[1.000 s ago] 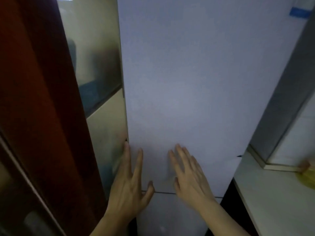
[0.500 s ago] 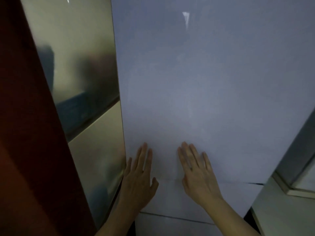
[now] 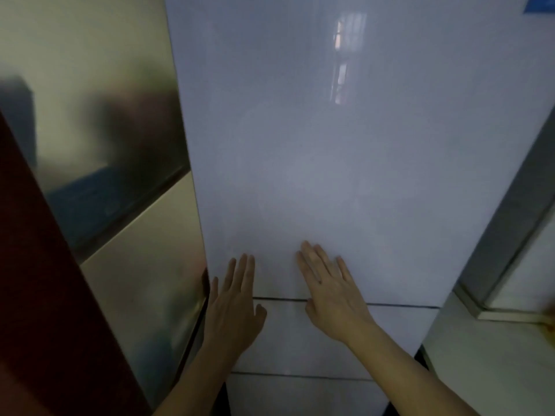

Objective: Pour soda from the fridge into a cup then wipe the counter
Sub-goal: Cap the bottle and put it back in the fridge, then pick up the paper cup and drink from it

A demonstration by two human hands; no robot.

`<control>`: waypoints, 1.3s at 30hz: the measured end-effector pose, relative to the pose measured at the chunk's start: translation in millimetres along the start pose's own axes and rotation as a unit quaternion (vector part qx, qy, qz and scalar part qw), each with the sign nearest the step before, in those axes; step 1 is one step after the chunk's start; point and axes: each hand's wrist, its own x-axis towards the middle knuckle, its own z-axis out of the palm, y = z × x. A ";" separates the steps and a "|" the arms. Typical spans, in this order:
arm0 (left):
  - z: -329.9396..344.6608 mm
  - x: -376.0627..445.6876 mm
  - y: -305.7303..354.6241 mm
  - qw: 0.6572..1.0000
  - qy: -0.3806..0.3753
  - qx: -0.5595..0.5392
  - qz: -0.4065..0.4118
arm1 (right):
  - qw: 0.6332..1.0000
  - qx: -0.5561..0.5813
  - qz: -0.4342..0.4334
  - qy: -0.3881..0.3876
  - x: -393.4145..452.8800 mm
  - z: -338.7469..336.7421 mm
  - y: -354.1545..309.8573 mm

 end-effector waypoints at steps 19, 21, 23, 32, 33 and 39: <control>67.8 -131.8 151.2 0.967 -0.128 -0.146 0.167 | 0.933 0.106 0.345 0.001 -263.8 24.5 0.5; 77.2 -134.9 178.8 0.957 -0.140 -0.173 0.189 | 0.918 0.100 0.383 0.010 -288.6 19.9 11.0; 85.1 -136.4 209.9 0.947 -0.150 -0.194 0.209 | 0.905 0.089 0.415 0.016 -314.5 15.0 22.4; 107.7 -145.1 352.9 0.899 -0.175 -0.221 0.336 | 0.838 0.025 0.544 0.041 -410.3 -13.7 89.6; 111.4 -147.5 366.1 0.891 -0.179 -0.226 0.351 | 0.828 0.019 0.558 0.047 -419.3 -17.9 94.3; 128.7 -169.4 448.7 0.819 -0.229 -0.254 0.461 | 0.744 -0.014 0.663 0.075 -489.6 -45.4 104.6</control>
